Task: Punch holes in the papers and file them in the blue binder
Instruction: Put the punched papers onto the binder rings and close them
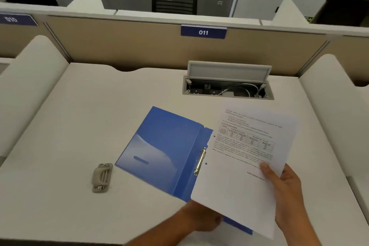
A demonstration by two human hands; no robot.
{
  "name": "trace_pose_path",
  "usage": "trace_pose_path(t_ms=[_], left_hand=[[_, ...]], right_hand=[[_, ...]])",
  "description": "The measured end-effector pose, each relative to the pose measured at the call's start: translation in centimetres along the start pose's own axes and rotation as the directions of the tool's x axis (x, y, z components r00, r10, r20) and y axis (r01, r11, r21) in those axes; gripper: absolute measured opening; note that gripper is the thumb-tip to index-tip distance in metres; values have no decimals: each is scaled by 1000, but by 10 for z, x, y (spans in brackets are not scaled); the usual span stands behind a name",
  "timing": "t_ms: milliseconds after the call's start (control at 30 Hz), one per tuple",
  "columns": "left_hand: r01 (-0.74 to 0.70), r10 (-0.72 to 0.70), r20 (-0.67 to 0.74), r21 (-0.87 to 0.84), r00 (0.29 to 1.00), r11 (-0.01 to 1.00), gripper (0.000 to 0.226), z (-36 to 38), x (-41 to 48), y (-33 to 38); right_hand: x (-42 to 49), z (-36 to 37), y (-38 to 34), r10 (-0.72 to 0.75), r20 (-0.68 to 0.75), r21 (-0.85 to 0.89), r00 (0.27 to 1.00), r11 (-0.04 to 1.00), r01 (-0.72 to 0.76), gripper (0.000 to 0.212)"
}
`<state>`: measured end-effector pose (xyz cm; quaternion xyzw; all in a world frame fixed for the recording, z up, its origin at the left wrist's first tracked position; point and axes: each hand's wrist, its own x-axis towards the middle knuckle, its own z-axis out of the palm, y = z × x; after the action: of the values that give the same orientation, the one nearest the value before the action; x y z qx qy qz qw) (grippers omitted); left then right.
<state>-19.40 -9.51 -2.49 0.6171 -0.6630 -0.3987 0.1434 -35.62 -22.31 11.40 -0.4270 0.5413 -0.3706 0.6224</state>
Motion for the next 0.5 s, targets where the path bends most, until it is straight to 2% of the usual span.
trace_pose_path(t_ms=[33,67,100,167,200,333,400,500], left_hand=[[-24,25,-150,7,988,1000,38,-3,0,-2],[41,-37,-196,15,980,999,31,-5,2,-10],[136,-123,-283,25,951,990,32,-10,8,-23],[245,-137,-413,221,900,944,53,-24,18,-54],[289,-157,-432,260,888,922,53,-34,19,-66],[294,-158,-352,375,922,879,18,-52,18,-79],[294,-122,-376,443,918,847,13,-53,20,-79],[314,-144,-355,487,924,815,18,-44,23,-71]], right_hand=[[0,-5,1,13,-2,10,1000,1000,-13,27],[-2,-7,-1,22,-22,8,1000,1000,-22,27],[-1,-12,-1,25,-32,5,999,1000,-25,26],[0,-20,1,32,-44,7,999,999,-32,25],[-1,-22,1,30,-59,1,998,1000,-30,25],[-1,-31,4,38,-72,3,997,999,-38,27],[0,-35,8,41,-81,-1,996,999,-41,30],[3,-38,14,46,-83,3,995,999,-46,32]])
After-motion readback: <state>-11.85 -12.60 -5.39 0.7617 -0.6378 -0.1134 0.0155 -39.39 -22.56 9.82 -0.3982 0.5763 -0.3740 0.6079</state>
